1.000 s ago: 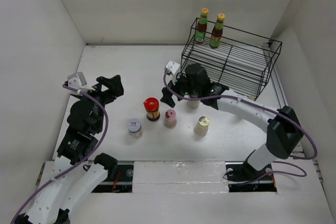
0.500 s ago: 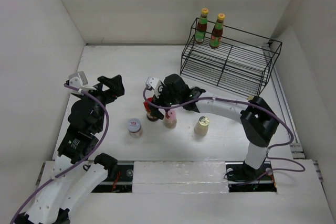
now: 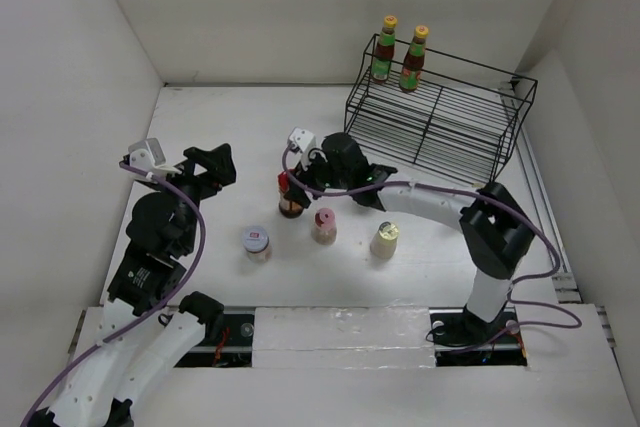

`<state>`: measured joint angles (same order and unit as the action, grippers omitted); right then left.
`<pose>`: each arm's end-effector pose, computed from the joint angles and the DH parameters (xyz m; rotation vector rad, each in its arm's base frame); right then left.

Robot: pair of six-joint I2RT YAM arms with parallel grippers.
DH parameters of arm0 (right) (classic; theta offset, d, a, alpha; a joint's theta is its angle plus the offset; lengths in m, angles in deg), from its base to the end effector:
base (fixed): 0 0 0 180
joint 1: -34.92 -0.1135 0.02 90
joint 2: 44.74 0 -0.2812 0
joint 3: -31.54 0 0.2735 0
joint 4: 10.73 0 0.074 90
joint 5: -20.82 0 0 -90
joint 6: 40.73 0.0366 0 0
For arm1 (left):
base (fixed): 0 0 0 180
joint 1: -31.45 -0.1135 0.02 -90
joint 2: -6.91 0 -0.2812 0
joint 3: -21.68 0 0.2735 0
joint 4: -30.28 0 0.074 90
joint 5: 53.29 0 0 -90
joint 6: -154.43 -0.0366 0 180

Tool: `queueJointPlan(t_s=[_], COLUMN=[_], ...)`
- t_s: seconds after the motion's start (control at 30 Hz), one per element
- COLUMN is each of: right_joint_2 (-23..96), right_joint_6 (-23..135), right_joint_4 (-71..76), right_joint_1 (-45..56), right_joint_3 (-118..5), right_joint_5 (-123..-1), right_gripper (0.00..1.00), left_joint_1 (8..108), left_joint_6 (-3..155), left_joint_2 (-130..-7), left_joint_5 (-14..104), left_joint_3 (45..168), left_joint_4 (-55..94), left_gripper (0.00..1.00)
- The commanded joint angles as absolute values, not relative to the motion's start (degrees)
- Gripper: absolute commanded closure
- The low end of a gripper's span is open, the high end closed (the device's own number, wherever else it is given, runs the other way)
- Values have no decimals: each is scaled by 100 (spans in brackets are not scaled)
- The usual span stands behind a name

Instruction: Organize the condiment bottles

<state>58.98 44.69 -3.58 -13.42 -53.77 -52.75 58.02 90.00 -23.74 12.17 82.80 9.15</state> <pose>0.2878 0.3391 0.2532 -1.0938 1.7738 0.7655 0.1138 -0.0399 0.4130 -0.3446 1.3958 -0.4489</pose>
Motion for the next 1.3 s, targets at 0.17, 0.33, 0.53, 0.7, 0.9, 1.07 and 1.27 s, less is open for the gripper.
queueJointPlan(t_s=[0.17,0.33,0.53,0.7,0.9,1.07,1.27], right_joint_2=[3832,3559,4322,5394,5747,5861,6107], right_joint_6=[4936,4936,4936,4988,4988,4936,4936], right_joint_4=[-1969,-1494,-984,-457,-202,-201,-272], right_joint_1=[238,1572,2759,3262,3544,3544,3544], right_joint_3=[-5715,-6250,-7366,-8815,-9170,-9064,-9257], right_joint_5=[-5537,-6039,-6268,-6057,-6057,-6109,-6057], right_gripper=[60,61,63,64,64,64,64], left_joint_1=[5808,5808,5808,5808,5808,5808,5808], left_joint_6=[8939,8939,8939,8939,8939,8939,8939], left_joint_2=[-2315,-2262,-2262,-2209,-2209,-2262,-2262], left_joint_5=[1254,1307,1307,1307,1254,1307,1307], left_joint_3=[8279,8279,8279,8279,8279,8279,8279], left_joint_4=[1110,1110,1110,1110,1110,1110,1110], left_gripper=[16,16,16,16,16,16,16])
